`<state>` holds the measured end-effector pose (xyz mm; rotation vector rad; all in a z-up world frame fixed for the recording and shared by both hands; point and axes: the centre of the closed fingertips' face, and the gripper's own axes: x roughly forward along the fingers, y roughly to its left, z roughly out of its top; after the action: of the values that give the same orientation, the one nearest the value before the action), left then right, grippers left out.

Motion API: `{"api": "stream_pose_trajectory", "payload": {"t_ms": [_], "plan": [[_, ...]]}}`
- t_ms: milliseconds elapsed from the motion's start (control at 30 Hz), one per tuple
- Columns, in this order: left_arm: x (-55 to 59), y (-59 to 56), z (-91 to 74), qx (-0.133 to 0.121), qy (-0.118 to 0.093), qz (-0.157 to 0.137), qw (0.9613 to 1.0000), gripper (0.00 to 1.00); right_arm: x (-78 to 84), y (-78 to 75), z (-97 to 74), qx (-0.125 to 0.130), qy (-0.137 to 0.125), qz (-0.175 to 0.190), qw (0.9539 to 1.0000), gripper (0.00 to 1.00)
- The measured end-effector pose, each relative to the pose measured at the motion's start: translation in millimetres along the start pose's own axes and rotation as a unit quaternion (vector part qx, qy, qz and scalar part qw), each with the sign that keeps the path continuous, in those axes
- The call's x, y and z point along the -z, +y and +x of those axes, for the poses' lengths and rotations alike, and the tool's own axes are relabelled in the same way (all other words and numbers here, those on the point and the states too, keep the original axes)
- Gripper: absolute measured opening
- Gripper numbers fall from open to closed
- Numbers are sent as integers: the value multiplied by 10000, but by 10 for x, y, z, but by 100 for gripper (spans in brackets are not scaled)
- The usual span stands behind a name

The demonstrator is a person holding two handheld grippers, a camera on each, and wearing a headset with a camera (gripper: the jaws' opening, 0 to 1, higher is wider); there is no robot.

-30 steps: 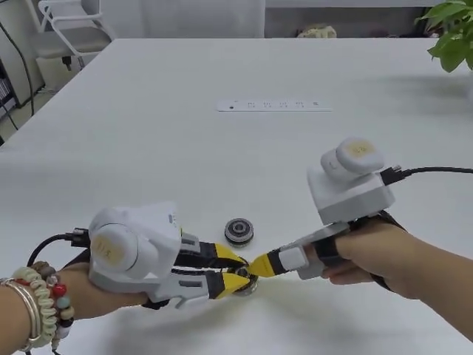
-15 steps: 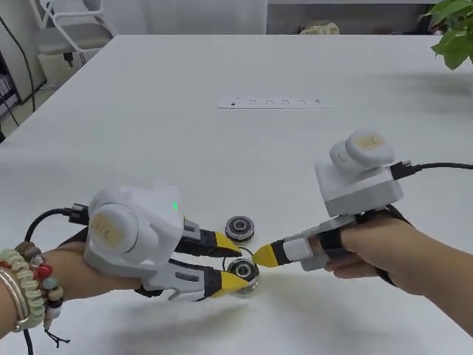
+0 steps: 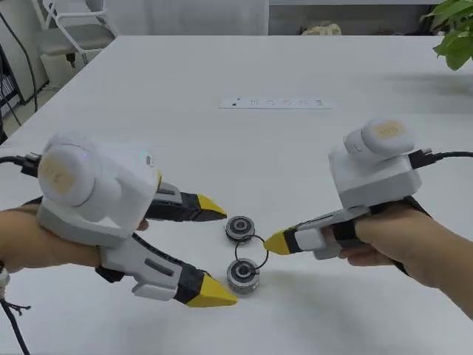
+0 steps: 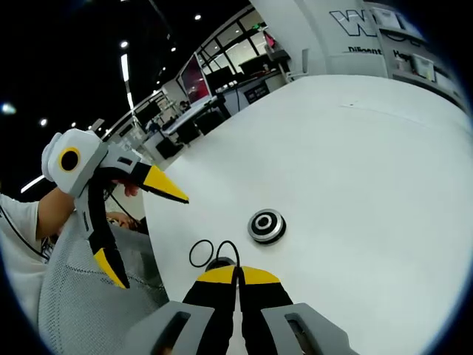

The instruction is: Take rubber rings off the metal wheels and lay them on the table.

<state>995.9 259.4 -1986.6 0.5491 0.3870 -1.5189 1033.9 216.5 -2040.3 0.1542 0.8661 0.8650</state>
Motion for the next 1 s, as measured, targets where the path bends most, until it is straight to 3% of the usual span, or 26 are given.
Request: {"api": "stream_pose_trajectory", "payload": {"t_ms": [133, 200, 333, 467, 700, 800, 1000], "plan": [[-135, 46, -194, -238, -190, 71, 9995, 70, -70, -24, -59, 31, -165, 74, 9998, 0], [-150, 70, -292, -359, -206, 75, 9991, 71, -103, -18, -92, 45, -246, 59, 9997, 0], [-90, 92, -470, -572, -113, -6, 9983, 72, -170, -13, -149, 78, -385, 27, 9992, 0], [-75, 101, -592, -816, -193, -77, 9964, 74, -233, -15, -207, 91, -532, 65, 9985, 0], [73, 74, -815, -1280, -286, -406, 9905, 74, -366, -5, -318, 161, -847, 59, 9963, 0], [170, 6, -853, -1294, -245, -572, 9896, 74, -428, 30, -346, 89, -991, 106, 9950, 0], [353, -71, -952, -1570, -239, -956, 9827, 75, -489, 99, -340, 101, -1107, -61, 9938, 0]]}}
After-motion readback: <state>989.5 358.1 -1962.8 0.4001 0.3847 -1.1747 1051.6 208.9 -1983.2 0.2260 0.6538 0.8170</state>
